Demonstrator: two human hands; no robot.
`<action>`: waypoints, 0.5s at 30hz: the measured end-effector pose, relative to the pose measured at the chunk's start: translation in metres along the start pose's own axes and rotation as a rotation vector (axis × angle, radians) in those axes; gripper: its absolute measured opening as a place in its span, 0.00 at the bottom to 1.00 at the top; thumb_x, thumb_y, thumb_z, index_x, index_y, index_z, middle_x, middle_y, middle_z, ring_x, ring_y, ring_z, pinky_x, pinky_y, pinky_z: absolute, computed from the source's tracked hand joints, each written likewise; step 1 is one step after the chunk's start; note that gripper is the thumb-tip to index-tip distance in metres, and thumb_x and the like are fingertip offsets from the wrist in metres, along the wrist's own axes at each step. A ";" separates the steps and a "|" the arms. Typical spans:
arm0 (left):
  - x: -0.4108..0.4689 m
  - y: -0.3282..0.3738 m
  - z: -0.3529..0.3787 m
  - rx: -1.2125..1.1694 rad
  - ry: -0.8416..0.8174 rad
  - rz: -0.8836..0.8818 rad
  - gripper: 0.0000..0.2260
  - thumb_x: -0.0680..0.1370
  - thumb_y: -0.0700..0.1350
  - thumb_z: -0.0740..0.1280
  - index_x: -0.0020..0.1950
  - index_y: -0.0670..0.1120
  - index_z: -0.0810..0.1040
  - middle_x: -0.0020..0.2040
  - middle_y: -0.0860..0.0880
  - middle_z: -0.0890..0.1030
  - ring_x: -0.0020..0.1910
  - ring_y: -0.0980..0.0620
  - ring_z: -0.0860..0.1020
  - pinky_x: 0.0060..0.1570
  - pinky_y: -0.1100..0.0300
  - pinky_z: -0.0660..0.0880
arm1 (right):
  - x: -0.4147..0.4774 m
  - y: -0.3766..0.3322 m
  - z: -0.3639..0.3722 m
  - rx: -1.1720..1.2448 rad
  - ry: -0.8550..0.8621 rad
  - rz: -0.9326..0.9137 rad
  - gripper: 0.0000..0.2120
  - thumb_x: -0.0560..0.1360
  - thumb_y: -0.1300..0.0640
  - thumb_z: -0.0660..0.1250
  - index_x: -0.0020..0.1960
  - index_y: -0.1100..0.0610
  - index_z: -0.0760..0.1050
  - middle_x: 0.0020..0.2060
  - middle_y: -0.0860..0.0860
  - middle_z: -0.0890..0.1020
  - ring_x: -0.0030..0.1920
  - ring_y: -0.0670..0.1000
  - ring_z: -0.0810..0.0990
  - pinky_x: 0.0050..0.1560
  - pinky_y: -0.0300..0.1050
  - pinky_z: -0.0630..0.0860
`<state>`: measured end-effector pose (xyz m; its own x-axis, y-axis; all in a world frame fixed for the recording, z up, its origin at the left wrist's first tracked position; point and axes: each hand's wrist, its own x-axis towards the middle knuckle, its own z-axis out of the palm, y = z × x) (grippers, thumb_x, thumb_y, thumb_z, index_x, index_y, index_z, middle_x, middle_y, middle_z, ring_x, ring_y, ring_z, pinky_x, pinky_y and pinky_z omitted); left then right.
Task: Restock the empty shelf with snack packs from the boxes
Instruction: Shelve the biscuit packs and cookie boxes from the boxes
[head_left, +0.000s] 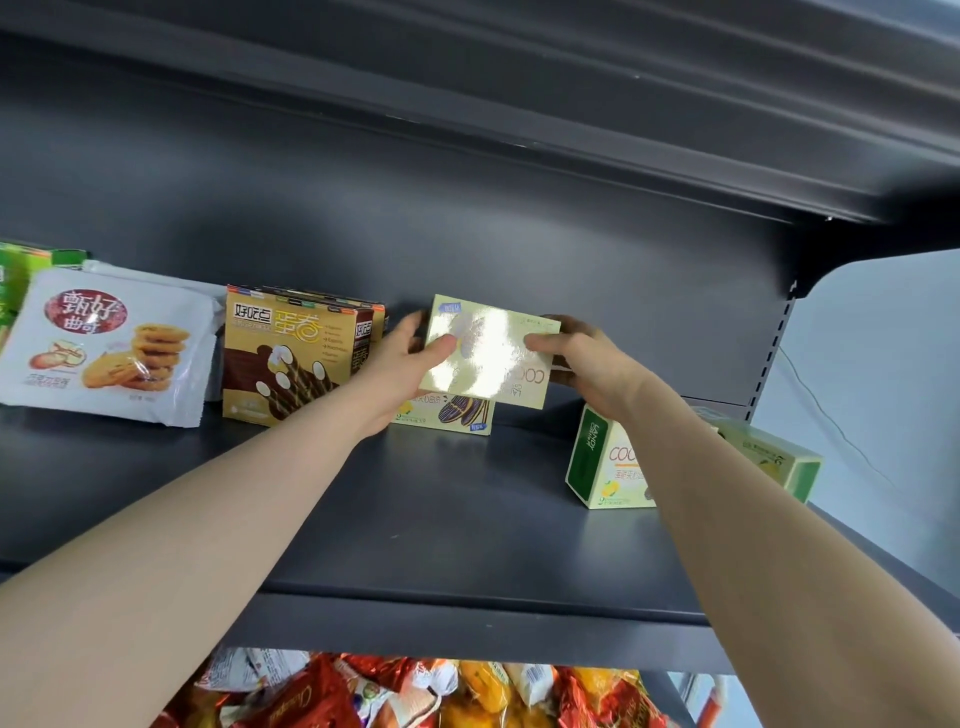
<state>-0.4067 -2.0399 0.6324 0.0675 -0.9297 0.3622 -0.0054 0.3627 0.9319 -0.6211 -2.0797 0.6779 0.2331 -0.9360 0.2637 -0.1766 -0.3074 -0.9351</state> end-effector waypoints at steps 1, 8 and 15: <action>0.001 0.001 0.000 0.031 -0.004 0.004 0.20 0.81 0.46 0.66 0.72 0.52 0.67 0.62 0.48 0.80 0.57 0.47 0.81 0.57 0.45 0.78 | -0.001 -0.001 0.000 -0.063 0.004 -0.021 0.25 0.76 0.63 0.69 0.72 0.55 0.69 0.56 0.50 0.82 0.52 0.49 0.82 0.52 0.40 0.78; 0.003 0.012 0.003 0.102 0.003 0.022 0.24 0.81 0.45 0.66 0.76 0.52 0.65 0.56 0.51 0.81 0.50 0.50 0.84 0.44 0.52 0.82 | 0.001 -0.015 0.009 -0.308 -0.045 -0.114 0.24 0.76 0.65 0.69 0.71 0.57 0.71 0.55 0.53 0.84 0.48 0.48 0.85 0.51 0.42 0.82; 0.007 0.012 -0.006 -0.128 0.097 -0.025 0.40 0.68 0.41 0.79 0.76 0.43 0.63 0.68 0.43 0.76 0.61 0.46 0.79 0.61 0.47 0.76 | 0.001 -0.014 0.010 0.009 -0.103 -0.023 0.18 0.79 0.61 0.67 0.68 0.60 0.71 0.52 0.53 0.83 0.48 0.50 0.83 0.54 0.47 0.80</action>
<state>-0.4006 -2.0413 0.6464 0.1624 -0.9300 0.3298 0.1246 0.3508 0.9281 -0.6082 -2.0748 0.6891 0.3340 -0.9061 0.2597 -0.1613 -0.3264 -0.9314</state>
